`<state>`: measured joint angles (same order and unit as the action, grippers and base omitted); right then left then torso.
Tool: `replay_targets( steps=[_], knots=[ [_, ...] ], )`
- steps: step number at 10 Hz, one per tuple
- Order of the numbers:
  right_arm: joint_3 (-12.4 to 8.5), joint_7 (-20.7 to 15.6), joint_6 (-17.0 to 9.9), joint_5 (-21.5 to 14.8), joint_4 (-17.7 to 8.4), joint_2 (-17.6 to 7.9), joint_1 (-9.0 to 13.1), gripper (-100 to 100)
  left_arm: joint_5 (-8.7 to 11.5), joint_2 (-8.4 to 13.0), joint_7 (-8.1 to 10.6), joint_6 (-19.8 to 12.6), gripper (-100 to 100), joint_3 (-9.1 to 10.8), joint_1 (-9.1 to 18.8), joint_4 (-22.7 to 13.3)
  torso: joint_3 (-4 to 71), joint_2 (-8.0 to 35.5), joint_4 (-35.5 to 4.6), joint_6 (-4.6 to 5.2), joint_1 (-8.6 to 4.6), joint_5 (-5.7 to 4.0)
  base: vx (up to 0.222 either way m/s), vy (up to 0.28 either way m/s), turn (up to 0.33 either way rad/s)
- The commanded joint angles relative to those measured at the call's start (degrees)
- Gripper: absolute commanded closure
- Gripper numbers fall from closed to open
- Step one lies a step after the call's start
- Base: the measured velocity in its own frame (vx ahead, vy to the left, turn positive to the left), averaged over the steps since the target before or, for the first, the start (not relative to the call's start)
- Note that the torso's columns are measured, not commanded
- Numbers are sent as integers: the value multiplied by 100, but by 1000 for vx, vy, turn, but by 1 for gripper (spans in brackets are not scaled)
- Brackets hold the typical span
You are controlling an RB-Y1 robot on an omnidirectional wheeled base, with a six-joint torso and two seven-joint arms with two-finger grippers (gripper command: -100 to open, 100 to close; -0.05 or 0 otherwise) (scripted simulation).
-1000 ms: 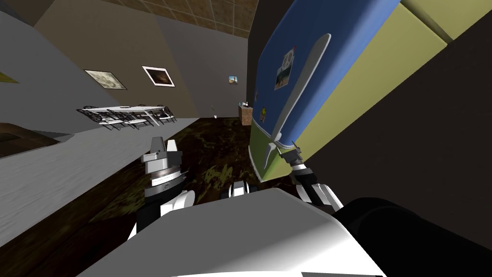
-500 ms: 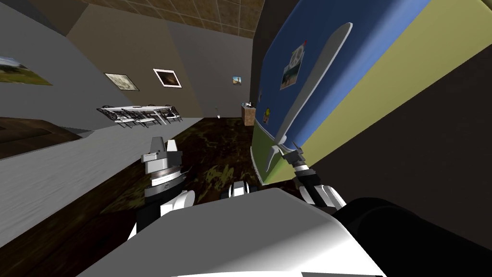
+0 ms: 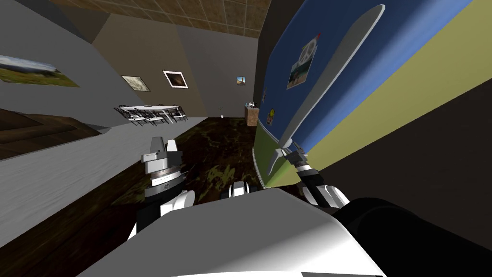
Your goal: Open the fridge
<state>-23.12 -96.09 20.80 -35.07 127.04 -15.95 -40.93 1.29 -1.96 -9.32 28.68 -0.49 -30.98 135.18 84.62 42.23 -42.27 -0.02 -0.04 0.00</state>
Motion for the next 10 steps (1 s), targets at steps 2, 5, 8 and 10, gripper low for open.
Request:
replay_targets(
  steps=[2, 5, 8, 10],
  knots=[
    [-116, -429, -50, -144, -15, -137, -38, -100, 0, 0, 0, 0, 0, 0, 0, 0, 5, -9, 0, -4, -10, 1, 29, -10, 88],
    [-102, -461, -43, -136, -23, -134, -67, -100, 0, 0, 0, 0, 0, 0, 0, 0, 38, -52, 15, -15, -24, 27, 15, 6, 29],
    [-127, -368, -124, -83, 77, -187, -159, 100, 0, 0, 0, 0, 0, 0, 0, 0, 39, -52, 15, -24, -3, 10, 25, 16, -20],
    [-178, -395, -220, -84, 111, -104, -158, 100, 0, -1, 0, 0, 0, -1, -1, 0, 26, -58, 36, -13, 23, -14, 76, 160, -65]
  ],
)
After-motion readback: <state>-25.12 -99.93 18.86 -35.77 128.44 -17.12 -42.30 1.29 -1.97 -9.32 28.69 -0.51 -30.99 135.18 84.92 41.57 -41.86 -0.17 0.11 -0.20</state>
